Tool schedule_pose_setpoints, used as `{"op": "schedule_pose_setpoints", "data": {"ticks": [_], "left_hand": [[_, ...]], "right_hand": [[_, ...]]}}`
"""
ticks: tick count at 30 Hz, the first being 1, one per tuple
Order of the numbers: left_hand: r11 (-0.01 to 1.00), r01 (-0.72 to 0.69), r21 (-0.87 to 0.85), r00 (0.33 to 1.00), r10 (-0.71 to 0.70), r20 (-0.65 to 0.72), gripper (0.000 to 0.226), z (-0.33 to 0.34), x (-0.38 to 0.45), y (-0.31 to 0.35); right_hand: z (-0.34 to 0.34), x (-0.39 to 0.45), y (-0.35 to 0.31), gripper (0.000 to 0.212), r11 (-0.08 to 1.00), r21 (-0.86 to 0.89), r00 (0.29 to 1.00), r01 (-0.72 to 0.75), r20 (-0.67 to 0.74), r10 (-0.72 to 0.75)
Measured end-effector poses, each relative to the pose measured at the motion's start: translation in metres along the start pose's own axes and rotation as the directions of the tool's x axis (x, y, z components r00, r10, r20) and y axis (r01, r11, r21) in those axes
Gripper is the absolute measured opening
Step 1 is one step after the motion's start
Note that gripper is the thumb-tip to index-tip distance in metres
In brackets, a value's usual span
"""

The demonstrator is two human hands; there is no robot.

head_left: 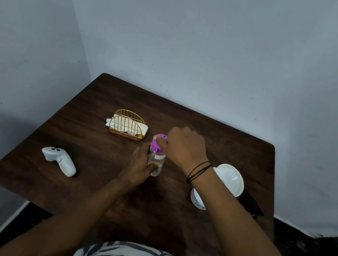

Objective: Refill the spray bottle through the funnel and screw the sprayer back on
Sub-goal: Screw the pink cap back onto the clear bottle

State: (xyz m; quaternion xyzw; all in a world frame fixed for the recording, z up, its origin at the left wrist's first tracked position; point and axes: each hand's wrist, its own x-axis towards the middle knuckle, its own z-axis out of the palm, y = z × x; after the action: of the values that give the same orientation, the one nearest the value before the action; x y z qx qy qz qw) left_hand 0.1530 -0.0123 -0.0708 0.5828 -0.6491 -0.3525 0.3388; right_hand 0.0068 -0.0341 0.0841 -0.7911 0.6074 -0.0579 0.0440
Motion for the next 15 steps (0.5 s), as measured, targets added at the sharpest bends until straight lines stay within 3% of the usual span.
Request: {"op": "schedule_pose_setpoints", "data": {"ticks": [2,5,15], "left_hand": [[1.000,0.005,0.008,1.000,-0.005,-0.010,0.057,0.000,0.001,0.000],[1.000,-0.014,0.023,1.000,0.014,-0.001,0.055,-0.001,0.001,-0.002],[0.999,-0.015,0.030,1.000,0.015,0.005,0.058,-0.003,-0.002,0.001]], "right_hand": [[0.002,-0.002,0.002,0.034,0.992,0.093,0.996,0.088,0.004,-0.089],[0.005,-0.002,0.002,0.056,0.959,0.173,0.946,0.222,0.200,-0.255],[0.019,-0.007,-0.010,0.061,0.987,0.071,0.986,0.146,0.075,-0.151]]}}
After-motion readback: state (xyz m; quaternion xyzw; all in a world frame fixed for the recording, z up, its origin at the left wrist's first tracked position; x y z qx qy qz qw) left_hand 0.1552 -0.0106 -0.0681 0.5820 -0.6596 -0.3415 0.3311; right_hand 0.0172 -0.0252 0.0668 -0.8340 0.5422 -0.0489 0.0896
